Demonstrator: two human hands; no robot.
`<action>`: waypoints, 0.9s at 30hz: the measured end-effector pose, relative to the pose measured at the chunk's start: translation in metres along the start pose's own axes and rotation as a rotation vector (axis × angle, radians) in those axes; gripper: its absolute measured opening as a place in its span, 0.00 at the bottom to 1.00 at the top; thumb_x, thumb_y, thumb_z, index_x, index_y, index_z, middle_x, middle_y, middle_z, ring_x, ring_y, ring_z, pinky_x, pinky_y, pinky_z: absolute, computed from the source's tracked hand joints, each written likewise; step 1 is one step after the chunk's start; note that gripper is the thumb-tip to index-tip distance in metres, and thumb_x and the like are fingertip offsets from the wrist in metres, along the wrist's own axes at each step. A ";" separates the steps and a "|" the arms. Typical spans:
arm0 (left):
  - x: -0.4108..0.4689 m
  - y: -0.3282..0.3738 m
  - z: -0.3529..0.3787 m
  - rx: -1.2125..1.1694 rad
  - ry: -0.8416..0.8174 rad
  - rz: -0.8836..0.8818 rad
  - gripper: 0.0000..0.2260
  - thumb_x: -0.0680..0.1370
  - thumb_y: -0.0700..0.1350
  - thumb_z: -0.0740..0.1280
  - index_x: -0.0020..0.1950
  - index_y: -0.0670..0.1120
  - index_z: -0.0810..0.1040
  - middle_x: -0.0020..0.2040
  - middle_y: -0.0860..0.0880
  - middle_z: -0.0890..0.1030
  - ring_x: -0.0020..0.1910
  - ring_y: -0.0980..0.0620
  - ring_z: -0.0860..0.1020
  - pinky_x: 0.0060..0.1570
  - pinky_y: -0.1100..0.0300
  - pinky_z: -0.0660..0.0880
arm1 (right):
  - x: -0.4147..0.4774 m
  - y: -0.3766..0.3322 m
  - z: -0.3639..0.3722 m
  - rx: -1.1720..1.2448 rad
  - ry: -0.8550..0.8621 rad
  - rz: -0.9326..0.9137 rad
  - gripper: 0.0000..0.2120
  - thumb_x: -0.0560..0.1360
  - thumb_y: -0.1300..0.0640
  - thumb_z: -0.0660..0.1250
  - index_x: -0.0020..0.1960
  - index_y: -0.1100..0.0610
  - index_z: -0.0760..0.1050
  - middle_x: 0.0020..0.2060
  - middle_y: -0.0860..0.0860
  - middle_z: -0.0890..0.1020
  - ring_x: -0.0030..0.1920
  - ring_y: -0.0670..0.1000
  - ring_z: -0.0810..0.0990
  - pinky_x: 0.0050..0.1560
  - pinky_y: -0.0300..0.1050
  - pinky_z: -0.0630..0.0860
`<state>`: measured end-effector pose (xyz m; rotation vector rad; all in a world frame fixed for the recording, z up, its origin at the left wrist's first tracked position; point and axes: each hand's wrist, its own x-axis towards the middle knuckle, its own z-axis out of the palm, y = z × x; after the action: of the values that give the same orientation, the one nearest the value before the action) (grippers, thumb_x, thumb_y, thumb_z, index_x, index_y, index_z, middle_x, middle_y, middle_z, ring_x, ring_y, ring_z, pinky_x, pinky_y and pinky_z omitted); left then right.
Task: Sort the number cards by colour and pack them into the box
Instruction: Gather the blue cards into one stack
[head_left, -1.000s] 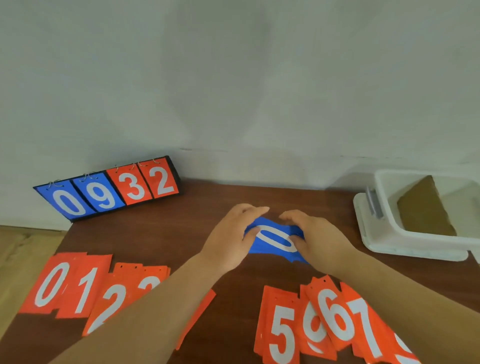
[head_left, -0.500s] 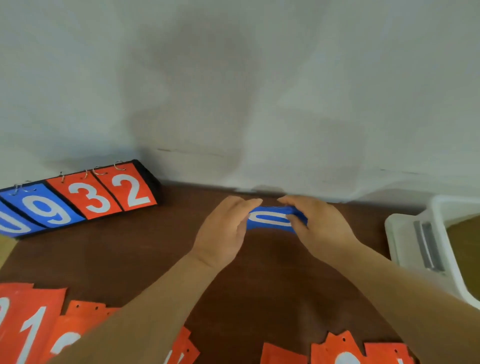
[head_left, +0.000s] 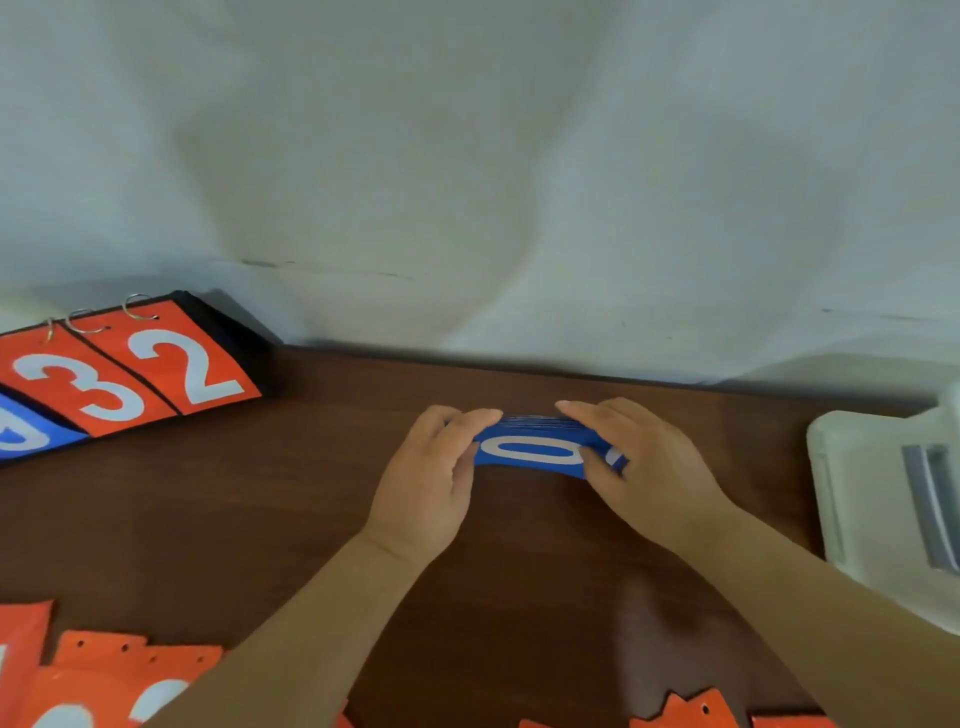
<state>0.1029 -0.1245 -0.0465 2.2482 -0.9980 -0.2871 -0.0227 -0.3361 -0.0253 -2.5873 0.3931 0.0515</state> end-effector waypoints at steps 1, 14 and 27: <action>-0.002 -0.002 -0.001 0.008 0.001 0.014 0.18 0.80 0.42 0.63 0.70 0.53 0.75 0.56 0.55 0.75 0.50 0.58 0.76 0.49 0.68 0.76 | -0.003 0.002 0.001 0.030 0.026 0.002 0.24 0.78 0.55 0.68 0.73 0.44 0.69 0.53 0.39 0.77 0.50 0.40 0.75 0.48 0.29 0.72; -0.003 0.019 0.010 -0.181 0.024 -0.109 0.23 0.78 0.33 0.65 0.68 0.55 0.71 0.59 0.61 0.72 0.62 0.64 0.72 0.62 0.70 0.71 | -0.008 -0.010 0.029 0.232 0.158 -0.037 0.26 0.77 0.61 0.69 0.72 0.48 0.69 0.55 0.39 0.75 0.56 0.34 0.73 0.58 0.25 0.68; -0.038 0.028 -0.005 -0.035 -0.132 0.151 0.18 0.80 0.38 0.61 0.69 0.51 0.75 0.59 0.54 0.71 0.51 0.57 0.75 0.49 0.60 0.77 | -0.060 -0.010 0.023 0.143 0.169 -0.144 0.18 0.80 0.60 0.64 0.69 0.54 0.74 0.56 0.48 0.76 0.52 0.48 0.78 0.52 0.47 0.78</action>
<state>0.0632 -0.1086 -0.0271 2.1306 -1.2156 -0.3869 -0.0766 -0.3000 -0.0333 -2.4780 0.2598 -0.2383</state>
